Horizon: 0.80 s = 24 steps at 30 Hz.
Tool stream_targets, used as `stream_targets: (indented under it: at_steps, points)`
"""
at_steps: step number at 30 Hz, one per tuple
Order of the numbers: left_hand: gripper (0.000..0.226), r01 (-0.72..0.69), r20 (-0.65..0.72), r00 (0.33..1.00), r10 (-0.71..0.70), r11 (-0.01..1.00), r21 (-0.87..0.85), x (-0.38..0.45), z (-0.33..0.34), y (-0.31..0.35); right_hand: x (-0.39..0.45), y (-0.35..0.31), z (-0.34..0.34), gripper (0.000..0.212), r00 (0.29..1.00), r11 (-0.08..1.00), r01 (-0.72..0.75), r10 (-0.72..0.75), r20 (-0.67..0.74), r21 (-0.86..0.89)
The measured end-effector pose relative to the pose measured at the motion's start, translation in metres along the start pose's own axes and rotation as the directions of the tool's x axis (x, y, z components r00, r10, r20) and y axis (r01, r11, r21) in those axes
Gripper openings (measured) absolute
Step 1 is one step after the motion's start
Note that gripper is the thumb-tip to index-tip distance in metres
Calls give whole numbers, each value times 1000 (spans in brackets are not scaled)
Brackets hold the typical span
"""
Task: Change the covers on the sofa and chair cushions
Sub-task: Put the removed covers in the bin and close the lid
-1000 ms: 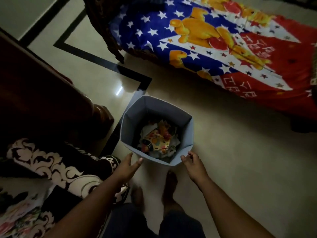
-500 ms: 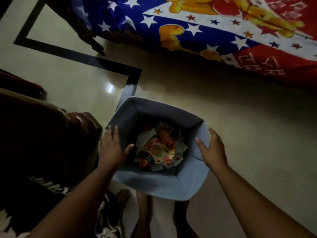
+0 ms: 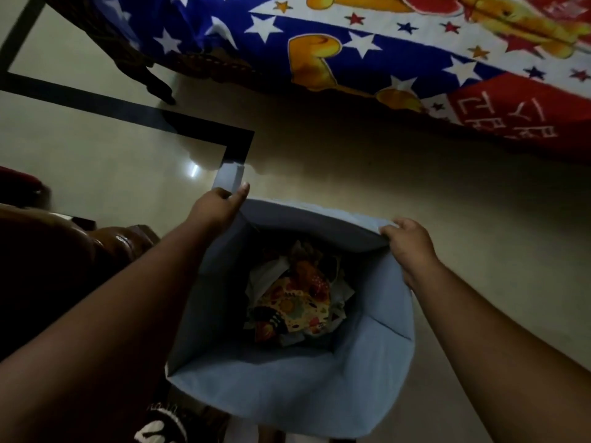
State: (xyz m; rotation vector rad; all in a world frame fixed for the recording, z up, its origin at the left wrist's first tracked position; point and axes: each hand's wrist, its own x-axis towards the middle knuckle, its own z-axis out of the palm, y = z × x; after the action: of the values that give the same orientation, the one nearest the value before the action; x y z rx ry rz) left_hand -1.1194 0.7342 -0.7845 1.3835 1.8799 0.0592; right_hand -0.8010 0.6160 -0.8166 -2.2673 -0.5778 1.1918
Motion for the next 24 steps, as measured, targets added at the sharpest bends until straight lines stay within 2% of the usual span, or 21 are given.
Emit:
stream_targets:
  at_steps: [3,7,8,10,13,16,17,19,20,22,24]
  points:
    - [54,45,41,999,-35,965,-258,9,0,2,5,-6,-3,68,997,988,38,-28,-68,153]
    - [69,104,55,995,-88,865,-491,13,-5,10,5,-15,-11,83,1000,926,22,-19,-14,377]
    - [71,115,45,993,-107,842,-528,13,-9,13,4,-19,-14,80,1000,892,-26,17,24,451]
    - [67,131,54,991,-124,789,-600,14,-20,20,-3,-33,-25,53,986,812,-155,97,132,563]
    - [53,214,147,977,-156,747,-630,8,-31,30,-4,-51,-41,41,959,846,-275,208,192,456]
    - [71,323,246,945,-217,750,-578,1,-34,36,3,-61,-48,32,947,898,-290,220,235,332]
    - [68,318,250,946,-207,745,-587,1,-35,37,4,-64,-49,25,954,914,-261,195,229,309]
    - [43,223,191,973,-130,754,-618,-3,-37,44,5,-70,-51,16,977,939,-157,103,188,304]
    - [35,166,152,984,-91,764,-623,-3,-37,47,4,-74,-50,21,984,938,-117,66,163,325]
    - [29,80,84,996,-35,781,-620,-6,-35,53,5,-80,-48,32,996,934,-42,13,85,355]
    - [27,17,26,1000,-2,780,-625,-10,-36,63,6,-92,-47,35,999,926,7,-26,45,377]
